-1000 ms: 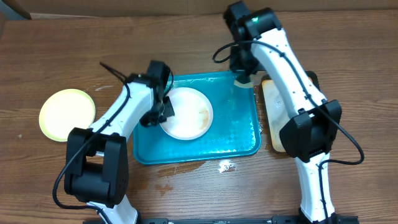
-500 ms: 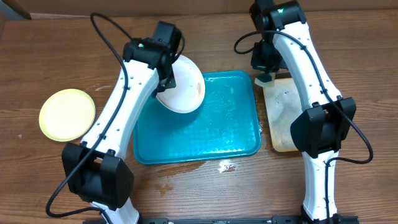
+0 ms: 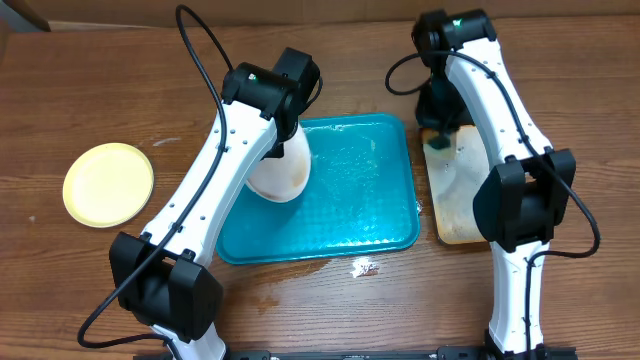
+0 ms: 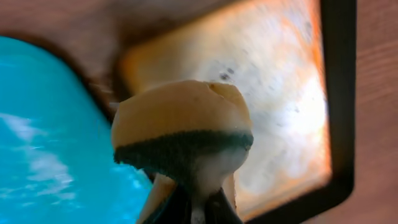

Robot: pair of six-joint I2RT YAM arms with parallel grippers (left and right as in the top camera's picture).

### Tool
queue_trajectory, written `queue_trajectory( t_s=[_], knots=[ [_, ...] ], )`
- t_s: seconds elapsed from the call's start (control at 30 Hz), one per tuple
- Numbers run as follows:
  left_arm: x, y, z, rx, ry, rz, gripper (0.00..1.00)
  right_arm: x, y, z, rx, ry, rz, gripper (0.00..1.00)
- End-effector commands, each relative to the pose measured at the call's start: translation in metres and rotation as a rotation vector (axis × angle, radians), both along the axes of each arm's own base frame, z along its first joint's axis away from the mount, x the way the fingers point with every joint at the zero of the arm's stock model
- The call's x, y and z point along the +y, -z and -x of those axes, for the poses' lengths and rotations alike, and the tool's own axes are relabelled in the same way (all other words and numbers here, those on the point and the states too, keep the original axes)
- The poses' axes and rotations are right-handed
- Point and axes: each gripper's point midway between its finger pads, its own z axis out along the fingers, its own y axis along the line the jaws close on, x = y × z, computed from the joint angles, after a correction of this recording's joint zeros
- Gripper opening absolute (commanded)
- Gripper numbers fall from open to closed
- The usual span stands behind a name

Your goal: Clean dirty plates on tray and stack at the side

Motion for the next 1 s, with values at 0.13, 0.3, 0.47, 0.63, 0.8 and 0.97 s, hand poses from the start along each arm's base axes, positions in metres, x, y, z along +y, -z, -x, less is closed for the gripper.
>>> queue_trajectory(
  t_s=[0.13, 0.3, 0.47, 0.63, 0.8, 0.97],
  knots=[
    [0.011, -0.022, 0.0, -0.056, -0.002, -0.163, 0.04, -0.034, 0.029, 0.018, 0.094, 0.068, 0.062, 0.04],
    [0.017, -0.033, 0.008, -0.067, -0.004, -0.258, 0.04, -0.043, 0.042, 0.024, 0.12, 0.093, 0.058, 0.04],
    [0.028, -0.048, 0.012, -0.099, -0.019, -0.359, 0.04, -0.042, 0.047, 0.025, 0.126, 0.099, 0.048, 0.04],
    [0.034, -0.06, 0.006, -0.134, -0.004, -0.432, 0.04, -0.041, 0.048, 0.025, 0.125, 0.101, 0.04, 0.04],
    [0.035, -0.062, 0.005, -0.139, -0.003, -0.445, 0.04, -0.042, 0.048, 0.024, 0.123, 0.102, 0.04, 0.04],
    [0.037, -0.065, 0.004, -0.151, -0.001, -0.465, 0.04, -0.043, 0.048, 0.024, 0.123, 0.105, 0.04, 0.04]
  ],
)
